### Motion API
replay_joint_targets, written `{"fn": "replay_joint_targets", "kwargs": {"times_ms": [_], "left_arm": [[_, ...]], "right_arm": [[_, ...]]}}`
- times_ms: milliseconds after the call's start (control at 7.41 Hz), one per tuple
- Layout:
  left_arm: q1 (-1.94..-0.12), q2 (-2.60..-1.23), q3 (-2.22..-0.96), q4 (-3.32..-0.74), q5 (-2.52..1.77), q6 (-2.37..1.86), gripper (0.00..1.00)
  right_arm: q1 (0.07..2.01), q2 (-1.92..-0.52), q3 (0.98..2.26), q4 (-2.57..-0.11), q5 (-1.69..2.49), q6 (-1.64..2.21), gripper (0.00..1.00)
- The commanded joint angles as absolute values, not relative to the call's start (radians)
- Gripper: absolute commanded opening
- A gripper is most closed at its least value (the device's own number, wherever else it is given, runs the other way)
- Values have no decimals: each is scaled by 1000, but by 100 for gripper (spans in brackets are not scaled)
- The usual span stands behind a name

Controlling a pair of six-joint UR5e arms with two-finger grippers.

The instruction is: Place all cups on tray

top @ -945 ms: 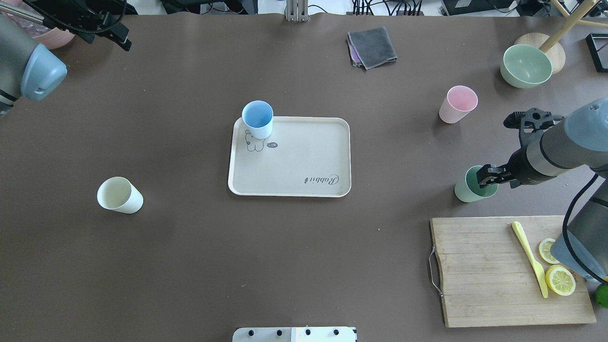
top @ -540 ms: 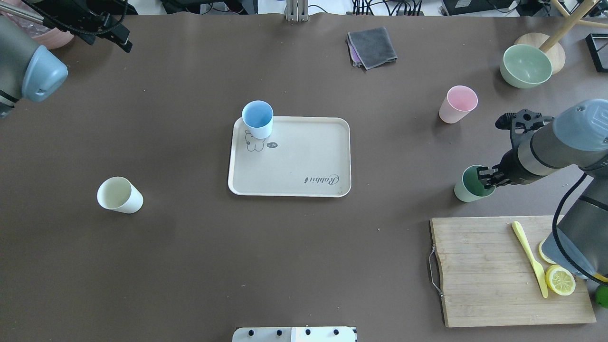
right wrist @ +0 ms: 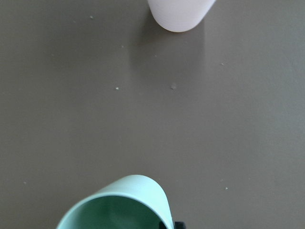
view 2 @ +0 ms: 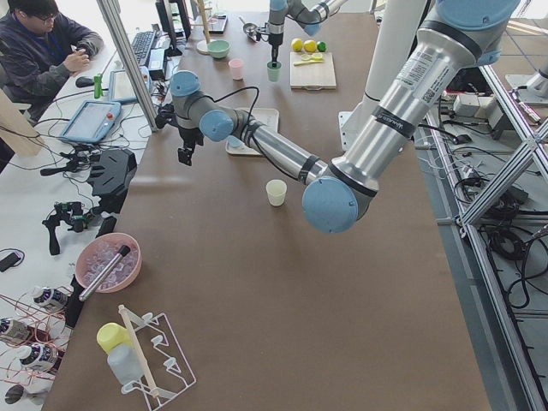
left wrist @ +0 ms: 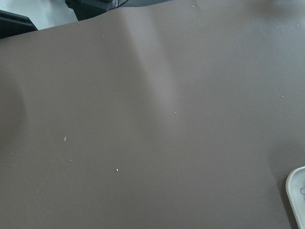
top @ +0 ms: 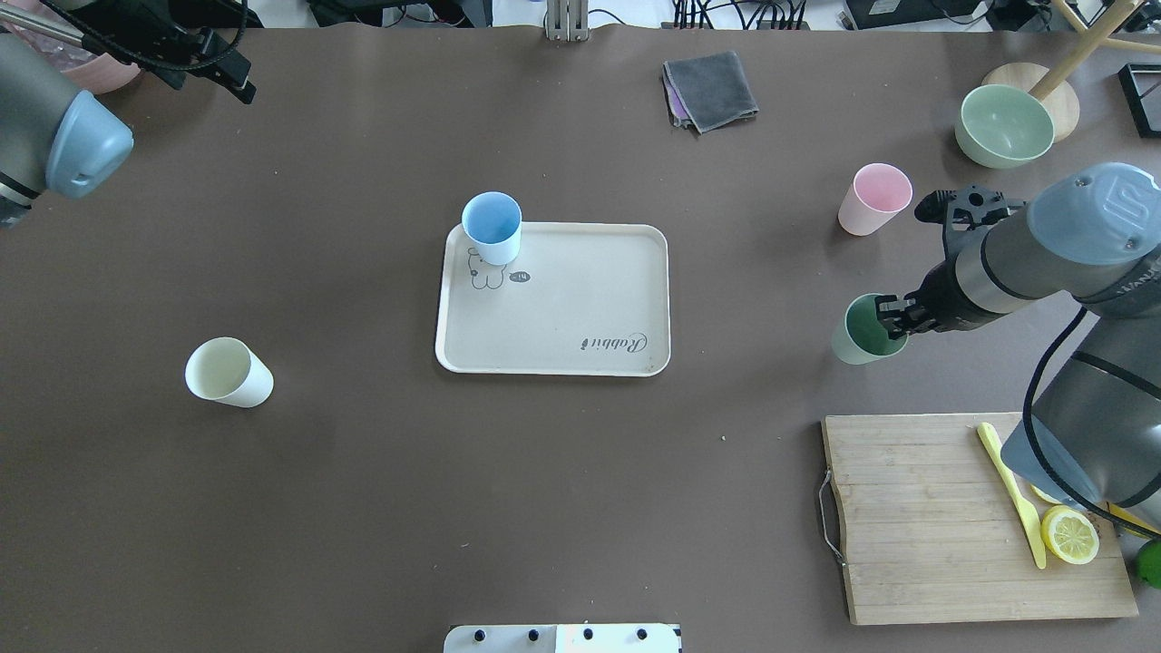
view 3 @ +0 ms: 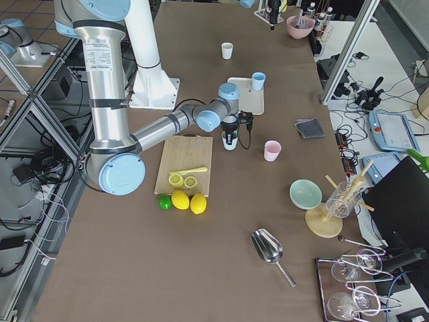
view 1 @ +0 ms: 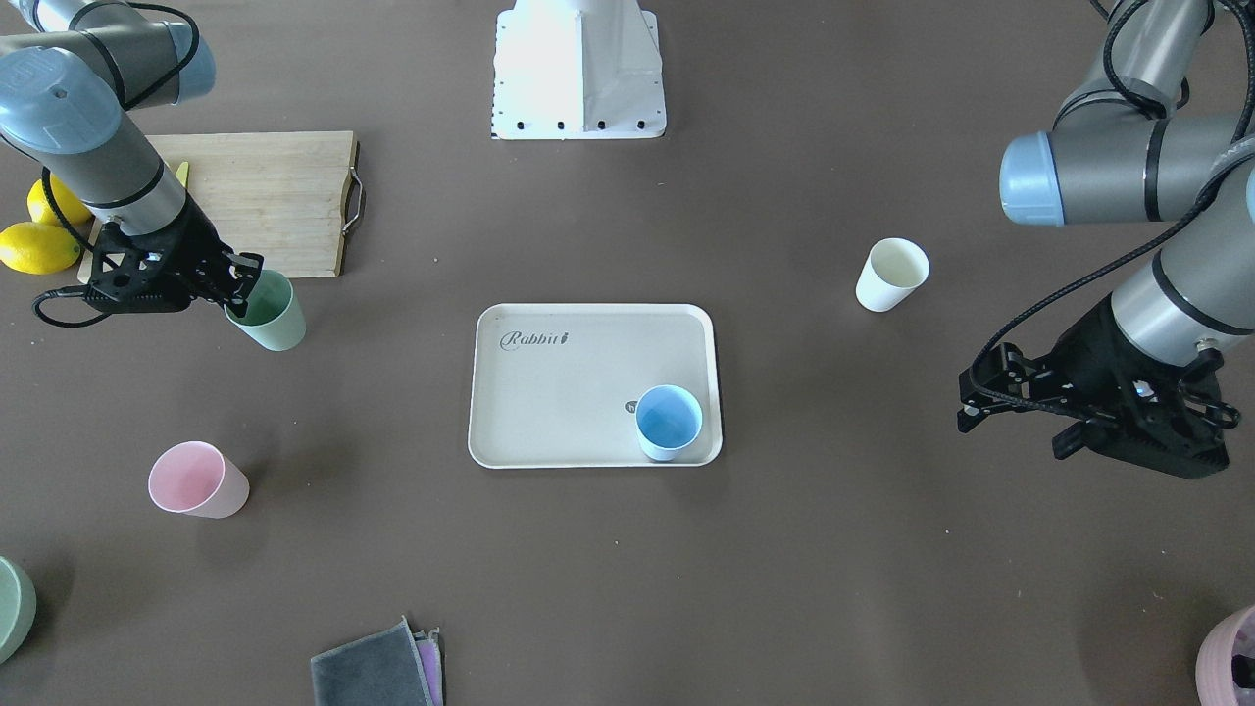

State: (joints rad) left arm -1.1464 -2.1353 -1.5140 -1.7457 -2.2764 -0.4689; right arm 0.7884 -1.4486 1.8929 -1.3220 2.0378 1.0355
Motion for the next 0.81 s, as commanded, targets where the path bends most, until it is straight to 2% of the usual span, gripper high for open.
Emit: {"fn": "replay_joint_targets", "kwargs": {"times_ms": [0, 270, 675], "left_arm": [[-1140, -2135, -1513, -1746, -2276, -471, 99], [-1134, -2135, -1511, -1746, -2275, -472, 99], [-1121, -2135, -1506, -1747, -2275, -472, 99]], "right_arm": [[767, -1306, 1870, -1351, 2039, 1234, 0], [714, -1099, 1772, -1455, 2026, 1363, 0], [620, -951, 1675, -1497, 1962, 1486, 0]]}}
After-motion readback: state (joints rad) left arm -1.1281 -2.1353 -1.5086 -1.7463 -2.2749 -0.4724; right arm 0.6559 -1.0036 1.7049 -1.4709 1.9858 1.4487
